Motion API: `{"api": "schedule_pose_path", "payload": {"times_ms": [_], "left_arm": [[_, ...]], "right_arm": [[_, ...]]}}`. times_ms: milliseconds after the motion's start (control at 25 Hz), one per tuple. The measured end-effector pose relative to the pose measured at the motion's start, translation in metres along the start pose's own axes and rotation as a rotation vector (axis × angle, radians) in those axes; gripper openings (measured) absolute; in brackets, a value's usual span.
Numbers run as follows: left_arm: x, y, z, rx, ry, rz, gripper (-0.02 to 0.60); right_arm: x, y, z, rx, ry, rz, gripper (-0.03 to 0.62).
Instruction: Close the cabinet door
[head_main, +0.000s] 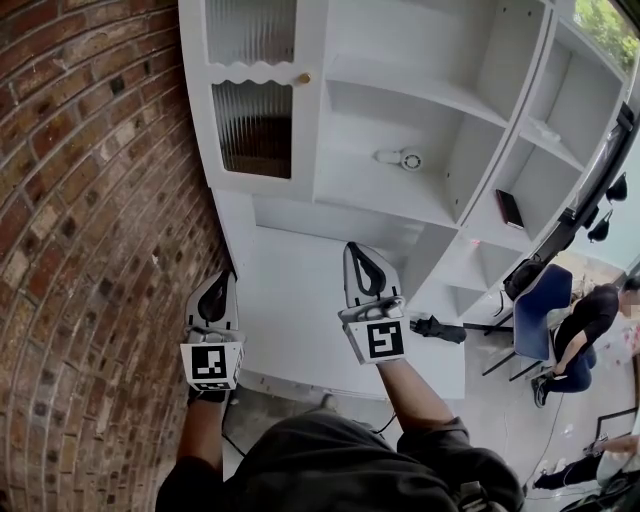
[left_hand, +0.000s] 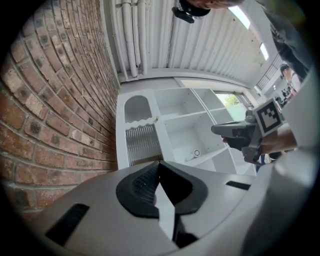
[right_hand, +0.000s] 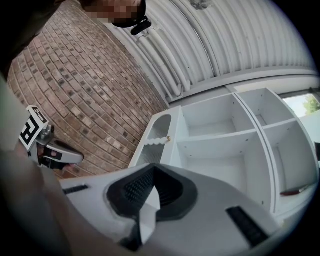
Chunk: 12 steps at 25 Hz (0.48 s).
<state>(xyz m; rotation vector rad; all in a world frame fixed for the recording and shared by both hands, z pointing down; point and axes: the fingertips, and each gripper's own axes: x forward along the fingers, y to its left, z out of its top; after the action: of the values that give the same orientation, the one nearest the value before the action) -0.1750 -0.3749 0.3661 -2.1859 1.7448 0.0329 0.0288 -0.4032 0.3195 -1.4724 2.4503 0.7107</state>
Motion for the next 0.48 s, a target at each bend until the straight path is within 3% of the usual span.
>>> {"api": "schedule_pose_path", "payload": {"times_ms": [480], "left_arm": [[-0.0024, -0.0022, 0.0061, 0.001, -0.009, 0.006, 0.002]], "right_arm": [[-0.0052, 0.0006, -0.0015, 0.005, 0.007, 0.006, -0.002]]}}
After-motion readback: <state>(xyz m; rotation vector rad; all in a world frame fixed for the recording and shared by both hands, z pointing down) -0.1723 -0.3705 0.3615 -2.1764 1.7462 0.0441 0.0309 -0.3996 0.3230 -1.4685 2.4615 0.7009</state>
